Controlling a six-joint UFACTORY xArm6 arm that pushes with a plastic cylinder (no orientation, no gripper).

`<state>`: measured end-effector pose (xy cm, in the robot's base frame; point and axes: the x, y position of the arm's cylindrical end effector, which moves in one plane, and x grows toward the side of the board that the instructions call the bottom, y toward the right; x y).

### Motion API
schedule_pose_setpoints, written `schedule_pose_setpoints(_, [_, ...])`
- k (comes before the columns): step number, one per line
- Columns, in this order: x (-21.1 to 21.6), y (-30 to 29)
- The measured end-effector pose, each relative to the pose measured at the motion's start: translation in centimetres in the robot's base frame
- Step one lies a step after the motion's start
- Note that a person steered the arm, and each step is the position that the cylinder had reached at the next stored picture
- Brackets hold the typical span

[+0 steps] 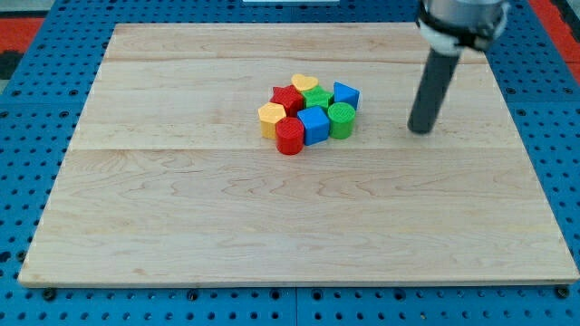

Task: Point at the red circle

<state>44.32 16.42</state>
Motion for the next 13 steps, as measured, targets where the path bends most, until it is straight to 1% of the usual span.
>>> schedule_pose_setpoints(1, [5.7,-1.9])
schedule_pose_setpoints(2, [4.3,-6.4])
schedule_pose_setpoints(4, [5.1,-11.5])
schedule_pose_setpoints(5, [2.6,-13.0])
schedule_pose_setpoints(6, [-0.1,-13.7])
schedule_pose_setpoints(7, [2.2,-13.7])
schedule_pose_setpoints(13, [2.3,-12.7])
